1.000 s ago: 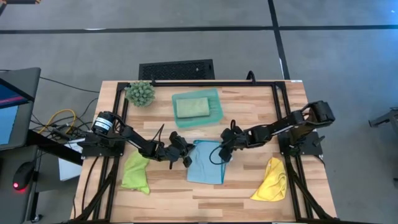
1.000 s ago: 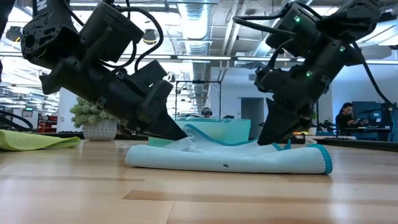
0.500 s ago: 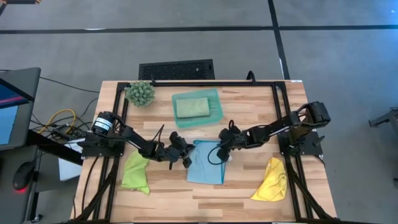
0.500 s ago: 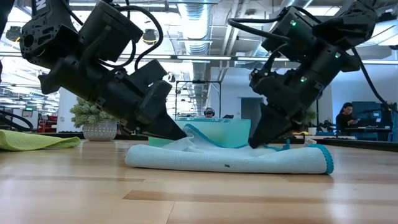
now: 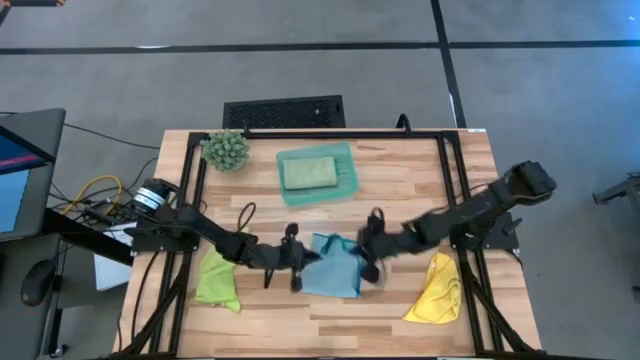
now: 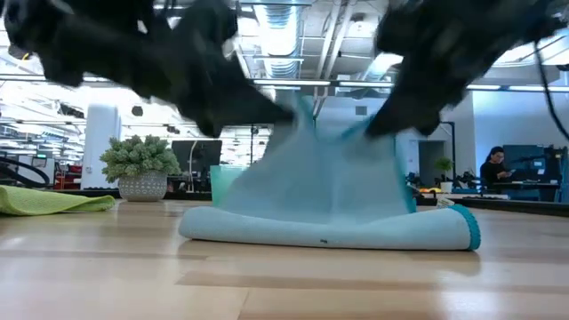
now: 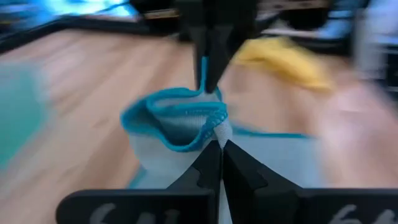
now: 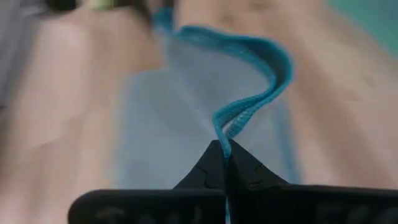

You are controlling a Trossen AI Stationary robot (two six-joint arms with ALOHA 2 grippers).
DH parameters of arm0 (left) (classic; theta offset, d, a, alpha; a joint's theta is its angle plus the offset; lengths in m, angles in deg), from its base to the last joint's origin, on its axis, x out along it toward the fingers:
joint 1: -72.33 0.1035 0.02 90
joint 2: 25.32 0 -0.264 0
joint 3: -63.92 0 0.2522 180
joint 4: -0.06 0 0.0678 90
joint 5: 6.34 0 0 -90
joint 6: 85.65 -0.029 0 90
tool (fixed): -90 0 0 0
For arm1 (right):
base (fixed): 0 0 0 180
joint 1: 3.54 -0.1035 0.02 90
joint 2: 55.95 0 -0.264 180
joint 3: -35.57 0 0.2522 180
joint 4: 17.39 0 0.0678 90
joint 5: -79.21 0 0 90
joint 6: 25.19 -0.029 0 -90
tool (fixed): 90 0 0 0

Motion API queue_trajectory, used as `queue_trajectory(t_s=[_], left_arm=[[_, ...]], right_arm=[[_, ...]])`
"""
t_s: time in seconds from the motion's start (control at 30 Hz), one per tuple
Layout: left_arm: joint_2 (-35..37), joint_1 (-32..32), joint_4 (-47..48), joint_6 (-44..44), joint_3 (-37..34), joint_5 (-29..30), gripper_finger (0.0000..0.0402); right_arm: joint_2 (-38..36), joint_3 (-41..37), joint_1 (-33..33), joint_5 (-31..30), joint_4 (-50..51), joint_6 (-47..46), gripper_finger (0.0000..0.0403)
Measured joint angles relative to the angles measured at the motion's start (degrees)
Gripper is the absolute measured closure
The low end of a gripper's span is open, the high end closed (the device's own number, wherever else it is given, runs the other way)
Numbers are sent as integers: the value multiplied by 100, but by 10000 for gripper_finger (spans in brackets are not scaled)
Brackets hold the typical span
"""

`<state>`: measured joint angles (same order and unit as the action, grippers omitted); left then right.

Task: Fold microfiber towels
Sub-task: Fold the blue towel

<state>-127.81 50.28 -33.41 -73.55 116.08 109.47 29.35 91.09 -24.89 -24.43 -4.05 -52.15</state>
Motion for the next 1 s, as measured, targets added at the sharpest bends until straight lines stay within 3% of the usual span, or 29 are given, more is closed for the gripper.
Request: queue_trajectory(t_s=[0.27, 0.4, 0.53, 0.63, 0.73, 0.83, 1.0], left_arm=[[131, -809, 468, -85, 891, -1914, 401], [-151, -1237, 786, -37, 1342, -1832, 401], [-654, -1511, 798, -28, 1824, -1644, 401], [-904, -1629, 937, -156, 2124, -1271, 401], [-915, -1702, 1366, -243, 2266, -215, 401], [-857, -1684, 2180, -140, 2290, 882, 401], [-849, -1461, 3520, 554, 2283, 1763, 401]], right_arm=[[-91, 48, -2235, 17, -1102, 183, 384], [289, 45, -2861, -12, -1904, 197, 394], [657, 48, -3005, 98, -2446, 197, 383], [791, 146, -2893, 147, -2303, 194, 376], [764, 260, -2638, -191, -1902, 117, 383], [597, 264, -2352, -560, -1321, -70, 391], [470, 266, -1759, -943, -592, -541, 384]])
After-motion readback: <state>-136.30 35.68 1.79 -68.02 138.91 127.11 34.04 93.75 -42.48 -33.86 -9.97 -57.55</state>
